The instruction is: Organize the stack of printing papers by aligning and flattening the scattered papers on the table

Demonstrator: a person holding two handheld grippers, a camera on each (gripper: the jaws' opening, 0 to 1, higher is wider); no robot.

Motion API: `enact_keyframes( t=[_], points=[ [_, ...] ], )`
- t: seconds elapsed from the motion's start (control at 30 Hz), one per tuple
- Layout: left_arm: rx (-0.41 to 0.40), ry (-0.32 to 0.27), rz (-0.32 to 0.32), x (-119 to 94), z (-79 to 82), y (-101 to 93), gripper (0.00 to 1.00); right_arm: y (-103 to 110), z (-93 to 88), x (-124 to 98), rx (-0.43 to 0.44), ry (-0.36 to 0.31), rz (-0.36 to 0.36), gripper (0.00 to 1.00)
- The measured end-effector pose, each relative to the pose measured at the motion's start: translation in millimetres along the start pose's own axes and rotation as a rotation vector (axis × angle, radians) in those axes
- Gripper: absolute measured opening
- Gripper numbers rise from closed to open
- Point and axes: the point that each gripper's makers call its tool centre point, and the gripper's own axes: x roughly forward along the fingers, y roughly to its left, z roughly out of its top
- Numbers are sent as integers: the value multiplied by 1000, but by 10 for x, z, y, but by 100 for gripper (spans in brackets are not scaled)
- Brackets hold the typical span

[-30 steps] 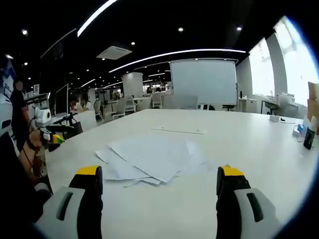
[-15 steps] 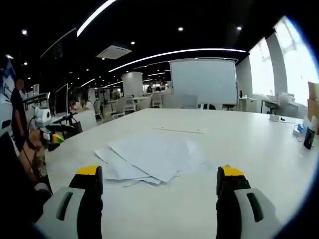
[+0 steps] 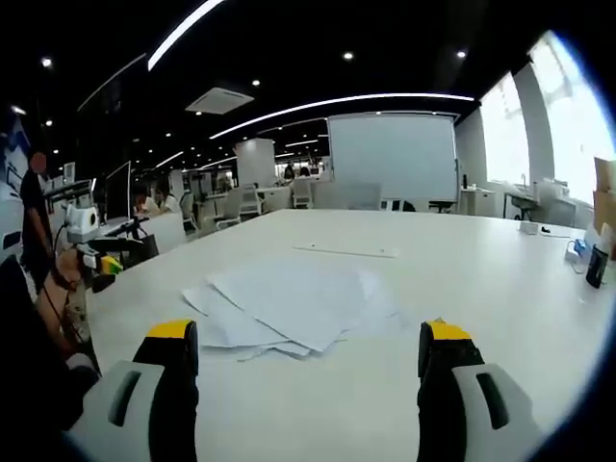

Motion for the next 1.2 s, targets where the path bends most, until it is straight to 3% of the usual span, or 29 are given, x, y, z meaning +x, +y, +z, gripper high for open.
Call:
enact_keyframes(
  t=[1.2],
  points=[
    [6, -15, -21, 56, 73, -50, 97, -23, 0, 4, 0, -5, -4, 90]
  ],
)
